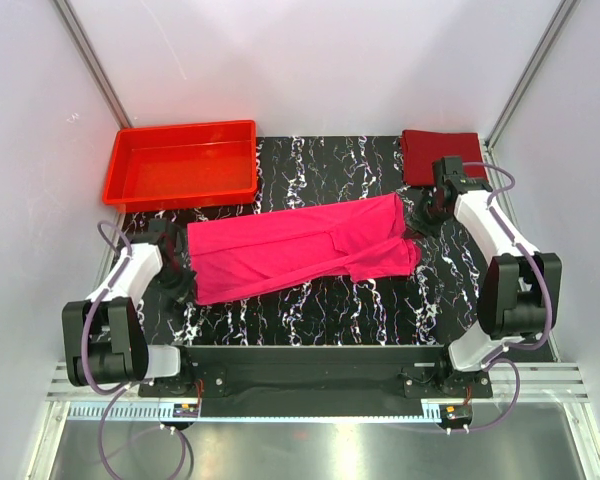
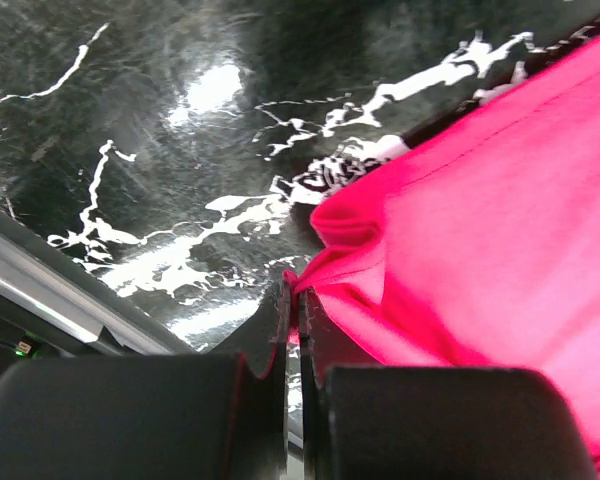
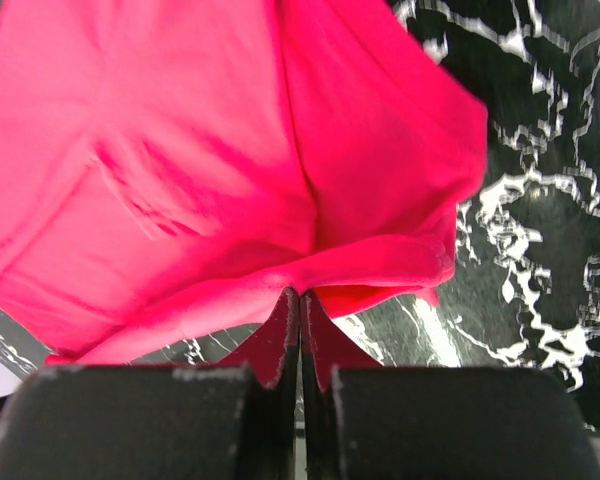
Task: Fold and stack the t-shirts
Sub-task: Fold the tshirt
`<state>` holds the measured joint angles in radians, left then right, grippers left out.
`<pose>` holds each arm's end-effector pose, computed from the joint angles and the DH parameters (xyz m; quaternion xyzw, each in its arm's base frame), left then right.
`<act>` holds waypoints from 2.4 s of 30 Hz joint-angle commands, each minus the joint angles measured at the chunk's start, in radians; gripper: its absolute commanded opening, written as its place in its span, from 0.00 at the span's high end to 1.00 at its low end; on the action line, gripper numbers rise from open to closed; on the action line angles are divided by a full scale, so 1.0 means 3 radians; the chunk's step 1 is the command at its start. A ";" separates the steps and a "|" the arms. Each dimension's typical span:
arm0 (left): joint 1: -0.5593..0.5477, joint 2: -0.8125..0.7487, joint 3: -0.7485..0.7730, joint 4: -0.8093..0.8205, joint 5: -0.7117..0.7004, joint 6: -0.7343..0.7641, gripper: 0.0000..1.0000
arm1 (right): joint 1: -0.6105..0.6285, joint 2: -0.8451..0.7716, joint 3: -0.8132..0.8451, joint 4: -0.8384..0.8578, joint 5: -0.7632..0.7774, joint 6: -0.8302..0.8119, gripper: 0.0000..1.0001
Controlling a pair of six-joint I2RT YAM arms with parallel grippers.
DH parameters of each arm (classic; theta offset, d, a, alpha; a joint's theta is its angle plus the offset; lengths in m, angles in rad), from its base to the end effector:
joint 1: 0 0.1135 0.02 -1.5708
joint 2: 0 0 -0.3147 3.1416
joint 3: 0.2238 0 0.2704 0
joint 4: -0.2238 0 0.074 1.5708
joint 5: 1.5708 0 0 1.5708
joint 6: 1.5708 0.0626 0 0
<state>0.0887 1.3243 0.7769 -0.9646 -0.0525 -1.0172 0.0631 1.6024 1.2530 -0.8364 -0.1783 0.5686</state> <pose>0.2065 0.0217 0.1964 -0.5254 0.8499 0.0103 0.0380 0.3477 0.0331 0.2685 0.2280 0.9508 0.1423 0.1540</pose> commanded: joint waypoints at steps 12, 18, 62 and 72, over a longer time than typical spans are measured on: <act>-0.0004 0.0428 0.0688 -0.0144 -0.0030 0.0021 1.00 | -0.0134 0.0355 0.0456 0.0150 -0.0234 -0.0116 1.00; 0.0006 0.0617 0.0902 -0.0211 -0.0096 0.0026 1.00 | -0.0139 0.0483 0.0533 0.0185 -0.0346 -0.0121 1.00; 0.0221 0.1655 0.1741 -0.0170 0.0016 0.0088 1.00 | -0.0170 0.1342 0.1269 0.0160 -0.0438 -0.0095 1.00; 0.0226 0.1757 0.1808 -0.0170 -0.0004 0.0077 1.00 | -0.0180 0.1470 0.1351 0.0139 -0.0449 -0.0106 1.00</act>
<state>0.1471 1.8454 1.2781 -1.0180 -0.0452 -0.9974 0.0231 2.0373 1.6146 -0.7982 -0.3088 0.5465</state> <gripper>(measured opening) 0.027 0.011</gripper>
